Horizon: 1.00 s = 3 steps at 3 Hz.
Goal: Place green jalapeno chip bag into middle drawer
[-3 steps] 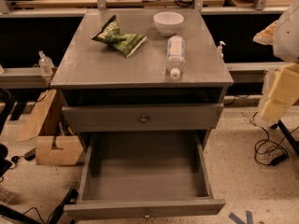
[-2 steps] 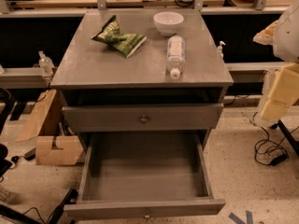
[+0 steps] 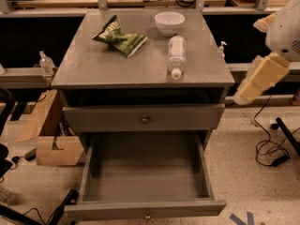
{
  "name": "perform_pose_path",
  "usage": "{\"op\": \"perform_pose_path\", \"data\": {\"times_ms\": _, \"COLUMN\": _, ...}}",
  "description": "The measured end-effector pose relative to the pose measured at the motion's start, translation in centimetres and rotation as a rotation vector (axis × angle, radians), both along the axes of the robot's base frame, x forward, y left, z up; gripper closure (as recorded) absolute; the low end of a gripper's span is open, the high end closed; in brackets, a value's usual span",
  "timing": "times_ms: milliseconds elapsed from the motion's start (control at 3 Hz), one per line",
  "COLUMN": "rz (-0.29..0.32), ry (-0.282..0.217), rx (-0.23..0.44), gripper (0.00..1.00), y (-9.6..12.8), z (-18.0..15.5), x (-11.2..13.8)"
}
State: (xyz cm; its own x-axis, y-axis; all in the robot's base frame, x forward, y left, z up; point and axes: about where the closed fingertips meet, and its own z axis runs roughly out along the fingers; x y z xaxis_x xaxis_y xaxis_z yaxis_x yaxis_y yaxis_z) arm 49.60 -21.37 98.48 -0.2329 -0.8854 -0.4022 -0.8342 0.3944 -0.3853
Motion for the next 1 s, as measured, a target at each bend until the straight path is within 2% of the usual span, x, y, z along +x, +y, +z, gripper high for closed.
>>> {"op": "perform_pose_path", "data": {"times_ms": 333, "rz": -0.034, "ry": -0.092, "rx": 0.109, "gripper": 0.0, "y": 1.0, "z": -0.8, "x": 3.1}}
{"op": "perform_pose_path", "data": {"times_ms": 667, "rz": -0.053, "ry": -0.218, "rx": 0.204, "gripper": 0.0, "y": 2.5, "z": 0.2, "x": 6.9}}
{"op": "perform_pose_path", "data": {"times_ms": 1000, "rz": -0.074, "ry": -0.327, "rx": 0.235, "gripper": 0.0, "y": 2.7, "z": 2.3, "x": 9.0}}
